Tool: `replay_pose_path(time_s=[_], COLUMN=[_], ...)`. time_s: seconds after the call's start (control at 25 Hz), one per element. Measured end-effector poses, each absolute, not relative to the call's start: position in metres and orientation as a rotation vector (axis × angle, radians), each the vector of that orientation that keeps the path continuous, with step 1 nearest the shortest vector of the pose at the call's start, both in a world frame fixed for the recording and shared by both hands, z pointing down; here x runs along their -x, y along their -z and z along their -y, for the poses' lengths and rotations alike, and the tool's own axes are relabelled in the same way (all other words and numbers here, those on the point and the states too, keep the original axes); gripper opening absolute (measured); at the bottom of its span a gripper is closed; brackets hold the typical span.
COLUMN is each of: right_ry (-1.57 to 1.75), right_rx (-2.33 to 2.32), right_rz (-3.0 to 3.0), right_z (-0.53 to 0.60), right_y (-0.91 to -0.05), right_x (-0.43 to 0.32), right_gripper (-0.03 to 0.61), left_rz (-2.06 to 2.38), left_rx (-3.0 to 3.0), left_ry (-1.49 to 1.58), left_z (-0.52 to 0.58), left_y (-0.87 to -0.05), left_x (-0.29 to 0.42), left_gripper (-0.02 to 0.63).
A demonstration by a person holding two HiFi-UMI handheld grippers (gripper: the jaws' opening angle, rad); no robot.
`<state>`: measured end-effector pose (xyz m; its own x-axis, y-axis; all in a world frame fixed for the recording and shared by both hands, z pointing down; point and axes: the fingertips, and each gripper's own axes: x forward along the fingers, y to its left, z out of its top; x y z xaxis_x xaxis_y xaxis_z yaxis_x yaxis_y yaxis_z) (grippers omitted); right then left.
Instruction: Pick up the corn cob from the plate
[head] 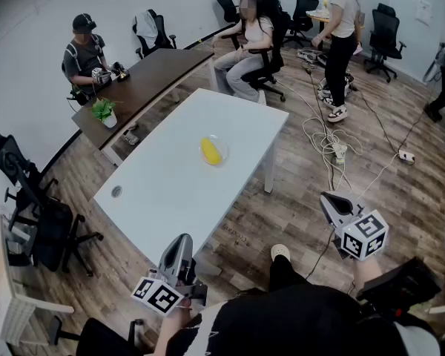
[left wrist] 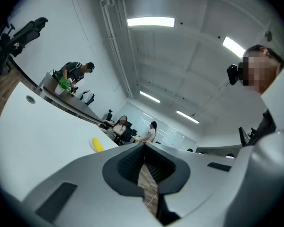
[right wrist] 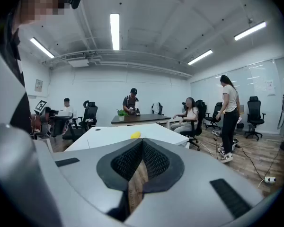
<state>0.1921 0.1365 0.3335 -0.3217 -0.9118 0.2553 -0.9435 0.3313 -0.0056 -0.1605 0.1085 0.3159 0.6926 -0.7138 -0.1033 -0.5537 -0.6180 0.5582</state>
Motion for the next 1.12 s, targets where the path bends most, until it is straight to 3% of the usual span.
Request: replay_pose_path(time_s=[0.68, 1.12], right_ry=[-0.117, -0.207], right_rx=[-1.531, -1.241], right_rz=[2.551, 2.631], right_z=[0.020, 0.154], right_y=[-0.305, -0.346], right_x=[-0.203, -0.192], right_gripper=[0.014, 0.014], left_rz=[1.076, 1.274], left_rx=[-2.344, -2.232], left_ry=[0.489, 0.456], left_z=[0.027, 0.113], left_y=[-0.302, -0.323], left_x=[0.117, 0.099], left_gripper=[0.014, 0.014])
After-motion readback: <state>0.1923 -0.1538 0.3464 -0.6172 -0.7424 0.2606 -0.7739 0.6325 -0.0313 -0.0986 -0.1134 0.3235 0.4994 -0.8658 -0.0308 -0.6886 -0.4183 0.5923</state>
